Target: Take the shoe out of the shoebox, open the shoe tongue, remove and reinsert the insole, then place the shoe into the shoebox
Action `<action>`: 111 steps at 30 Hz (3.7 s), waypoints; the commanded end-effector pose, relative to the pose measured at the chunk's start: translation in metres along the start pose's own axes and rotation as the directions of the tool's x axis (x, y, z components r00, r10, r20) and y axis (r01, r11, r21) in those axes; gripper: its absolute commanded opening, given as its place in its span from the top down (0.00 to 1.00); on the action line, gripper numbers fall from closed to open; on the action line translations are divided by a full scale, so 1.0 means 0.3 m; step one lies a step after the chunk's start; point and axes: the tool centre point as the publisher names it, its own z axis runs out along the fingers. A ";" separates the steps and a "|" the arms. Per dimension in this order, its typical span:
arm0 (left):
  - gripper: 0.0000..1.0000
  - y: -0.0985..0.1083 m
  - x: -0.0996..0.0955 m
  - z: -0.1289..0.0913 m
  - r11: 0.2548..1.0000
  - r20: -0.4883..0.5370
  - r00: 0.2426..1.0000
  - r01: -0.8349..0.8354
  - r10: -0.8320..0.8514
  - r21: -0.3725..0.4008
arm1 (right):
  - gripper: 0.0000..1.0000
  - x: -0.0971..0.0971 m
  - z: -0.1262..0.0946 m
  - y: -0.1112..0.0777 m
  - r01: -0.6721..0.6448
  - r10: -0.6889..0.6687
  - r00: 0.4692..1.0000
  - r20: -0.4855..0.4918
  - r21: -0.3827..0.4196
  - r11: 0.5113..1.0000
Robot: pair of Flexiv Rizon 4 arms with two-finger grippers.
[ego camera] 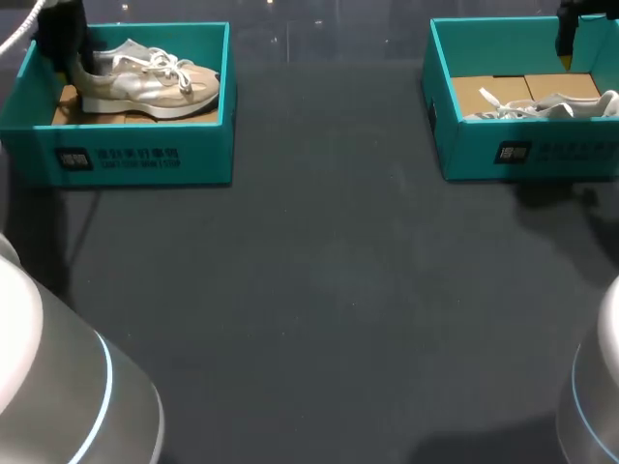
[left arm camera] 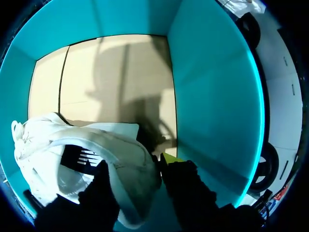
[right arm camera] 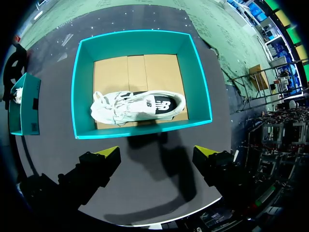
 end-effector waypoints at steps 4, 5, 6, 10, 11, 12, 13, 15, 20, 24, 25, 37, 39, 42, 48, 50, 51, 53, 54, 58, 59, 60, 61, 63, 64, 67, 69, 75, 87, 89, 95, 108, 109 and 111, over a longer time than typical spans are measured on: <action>1.00 0.002 0.015 -0.007 1.000 0.004 1.000 -0.001 0.001 -0.002 | 0.00 0.001 0.000 0.001 0.000 0.000 1.000 0.001 0.001 1.000; 1.00 0.002 0.020 -0.011 1.000 0.006 1.000 -0.002 0.002 -0.004 | 0.00 0.001 0.000 0.001 0.000 0.000 1.000 0.001 0.001 1.000; 1.00 0.003 0.027 -0.015 1.000 0.009 1.000 -0.003 0.003 -0.006 | 0.00 0.001 0.000 0.001 0.000 0.000 1.000 0.001 0.001 1.000; 1.00 0.006 0.048 -0.042 1.000 0.026 1.000 0.002 -0.002 -0.012 | 0.00 0.001 0.000 0.001 0.000 0.000 1.000 0.001 0.001 1.000; 1.00 0.007 0.051 -0.048 1.000 0.029 1.000 0.005 -0.004 -0.012 | 0.00 0.001 0.000 0.001 0.000 0.000 1.000 0.001 0.001 1.000; 1.00 0.010 0.055 -0.060 1.000 0.035 0.999 0.010 -0.010 -0.012 | 0.00 0.001 0.000 0.001 0.000 0.000 1.000 0.001 0.001 1.000; 1.00 0.013 0.059 -0.076 1.000 0.042 0.999 0.016 -0.015 -0.011 | 0.00 0.001 0.000 0.001 0.000 0.000 1.000 0.001 0.001 1.000; 1.00 0.020 0.067 -0.116 1.000 0.061 0.998 0.025 -0.024 -0.016 | 0.00 0.001 0.000 0.001 0.000 0.000 1.000 0.001 0.001 1.000; 1.00 0.040 0.081 -0.234 0.998 0.096 0.995 0.045 -0.041 -0.041 | 0.00 0.001 0.000 0.001 0.000 0.000 1.000 0.001 0.001 1.000; 1.00 0.058 0.091 -0.341 0.996 0.123 0.992 0.045 -0.036 -0.071 | 0.00 0.001 0.000 0.001 0.000 0.000 1.000 0.001 0.001 1.000; 1.00 0.060 0.093 -0.367 0.995 0.125 0.992 0.045 -0.034 -0.086 | 0.00 0.001 0.000 0.001 0.000 0.000 1.000 0.001 0.001 1.000; 1.00 0.035 0.089 -0.582 0.975 0.037 0.993 0.119 -0.114 -0.188 | 0.00 0.001 0.000 0.001 0.000 0.000 1.000 0.001 0.001 1.000; 1.00 0.024 0.087 -0.600 0.971 0.036 0.990 0.144 -0.140 -0.191 | 0.00 0.001 0.000 0.001 0.000 0.000 1.000 0.001 0.001 1.000; 1.00 -0.005 0.082 -0.617 0.967 0.036 0.987 0.160 -0.156 -0.196 | 0.00 0.001 0.000 0.001 0.000 0.000 1.000 0.001 0.001 1.000; 1.00 -0.063 0.056 -0.607 0.969 0.036 0.987 0.163 -0.160 -0.186 | 0.00 0.001 0.000 0.001 0.000 0.000 1.000 0.001 0.001 1.000; 1.00 -0.085 0.051 -0.610 0.969 0.039 0.987 0.162 -0.157 -0.185 | 0.00 0.001 0.000 0.001 0.000 0.000 1.000 0.001 0.001 1.000; 1.00 -0.093 0.050 -0.613 0.970 0.042 0.987 0.161 -0.156 -0.184 | 0.00 0.001 0.000 0.001 0.000 0.000 1.000 0.001 0.001 1.000; 1.00 -0.107 0.049 -0.622 0.970 0.045 0.987 0.160 -0.155 -0.182 | 0.00 0.001 0.000 0.001 0.000 0.000 1.000 0.001 0.001 1.000; 1.00 -0.115 0.049 -0.625 0.970 0.045 0.987 0.160 -0.155 -0.182 | 0.00 0.001 0.000 0.001 0.000 0.000 1.000 0.001 0.001 1.000; 1.00 -0.140 0.050 -0.629 0.970 0.038 0.987 0.161 -0.156 -0.181 | 0.00 0.001 0.000 0.001 0.000 0.000 1.000 0.001 0.001 1.000; 1.00 -0.144 0.052 -0.629 0.970 0.034 0.987 0.163 -0.159 -0.179 | 0.00 0.001 0.000 0.001 0.000 0.000 1.000 0.001 0.001 1.000; 1.00 -0.150 0.055 -0.631 0.970 0.032 0.987 0.164 -0.160 -0.179 | 0.00 0.001 0.000 0.001 0.000 0.000 1.000 0.001 0.001 1.000; 1.00 -0.155 0.057 -0.633 0.970 0.031 0.986 0.164 -0.161 -0.180 | 0.00 0.001 0.000 0.001 0.000 0.000 1.000 0.001 0.001 1.000; 1.00 -0.163 0.062 -0.644 0.970 0.029 0.986 0.165 -0.162 -0.180 | 0.00 0.001 0.000 0.001 0.000 0.000 1.000 0.001 0.001 1.000; 1.00 -0.170 0.063 -0.652 0.969 0.028 0.986 0.166 -0.163 -0.184 | 0.00 0.001 0.000 0.001 0.000 0.000 1.000 0.001 0.001 1.000; 1.00 -0.182 0.065 -0.678 0.966 0.028 0.985 0.170 -0.168 -0.193 | 0.00 0.001 0.000 0.001 0.000 0.000 1.000 0.001 0.001 1.000; 1.00 -0.192 0.069 -0.700 0.965 0.028 0.985 0.172 -0.170 -0.197 | 0.00 0.001 0.000 0.001 0.000 0.000 1.000 0.001 0.001 1.000; 1.00 -0.262 0.071 -0.768 0.962 0.027 0.984 0.175 -0.174 -0.210 | 0.00 0.001 0.000 0.001 0.000 0.000 1.000 0.001 0.001 1.000; 1.00 -0.405 0.041 -0.879 0.968 0.035 0.987 0.162 -0.158 -0.191 | 0.00 0.001 0.000 0.001 0.000 0.000 1.000 0.001 0.001 1.000; 1.00 -0.405 0.041 -0.879 0.968 0.035 0.987 0.162 -0.158 -0.191 | 0.00 0.001 0.000 0.001 0.000 0.000 1.000 0.001 0.001 1.000; 1.00 -0.405 0.041 -0.879 0.968 0.035 0.987 0.162 -0.158 -0.191 | 0.00 0.001 0.000 0.001 0.000 0.000 1.000 0.001 0.001 1.000; 1.00 -0.631 0.045 -1.040 0.948 0.044 0.981 0.192 -0.188 -0.254 | 0.00 0.001 0.000 0.001 0.000 0.000 1.000 0.001 0.001 1.000; 1.00 -0.657 0.038 -1.056 0.948 0.043 0.981 0.192 -0.188 -0.255 | 0.00 0.001 0.000 0.001 0.000 0.000 1.000 0.001 0.001 1.000; 1.00 -0.707 0.017 -1.078 0.945 0.036 0.982 0.187 -0.184 -0.269 | 0.00 0.001 0.000 0.001 0.000 0.000 1.000 0.001 0.001 1.000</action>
